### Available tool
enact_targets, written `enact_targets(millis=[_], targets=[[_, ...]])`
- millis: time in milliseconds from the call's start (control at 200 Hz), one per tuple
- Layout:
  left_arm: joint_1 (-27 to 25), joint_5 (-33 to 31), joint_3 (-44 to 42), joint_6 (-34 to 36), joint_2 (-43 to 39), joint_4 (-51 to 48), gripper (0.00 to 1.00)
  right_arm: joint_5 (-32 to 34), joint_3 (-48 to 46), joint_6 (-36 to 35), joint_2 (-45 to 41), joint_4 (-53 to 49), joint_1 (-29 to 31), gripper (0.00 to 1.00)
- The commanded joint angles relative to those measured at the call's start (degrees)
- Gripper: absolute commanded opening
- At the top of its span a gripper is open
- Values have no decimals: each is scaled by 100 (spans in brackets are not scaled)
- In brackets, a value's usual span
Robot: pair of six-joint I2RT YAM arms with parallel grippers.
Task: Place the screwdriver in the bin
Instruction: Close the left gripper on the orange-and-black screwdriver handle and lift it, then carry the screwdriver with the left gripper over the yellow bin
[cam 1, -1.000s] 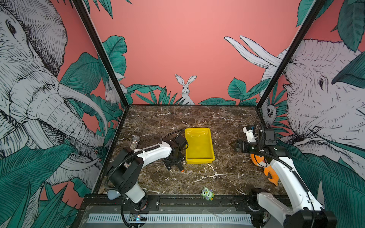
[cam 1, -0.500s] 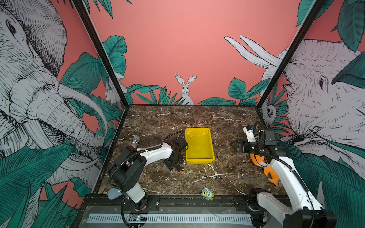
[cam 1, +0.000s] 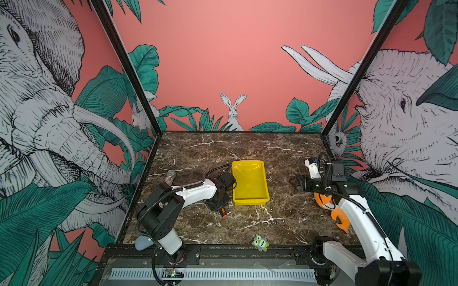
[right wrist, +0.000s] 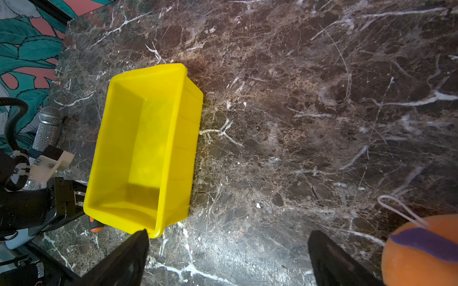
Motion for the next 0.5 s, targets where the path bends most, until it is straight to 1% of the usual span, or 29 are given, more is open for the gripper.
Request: enact_targets(millis=[0, 65, 80, 110, 225, 495], targets=[[-24, -208, -158, 140, -57, 353, 6, 3, 154, 99, -1, -95, -26, 100], [-21, -279, -128, 227, -160, 258, 4, -3, 170, 170, -19, -93, -26, 100], [-27, -303, -123, 251, -190, 246, 2, -11, 176, 185, -18, -93, -26, 100], [-26, -344, -107, 298, -247, 217, 0, -24, 193, 206, -24, -87, -26, 100], [-20, -557, -80, 458, -470, 89, 0, -24, 196, 299, -13, -43, -26, 99], [6, -812, 109, 821, -807, -243, 0, -83, 305, 340, 89, -82, -26, 100]])
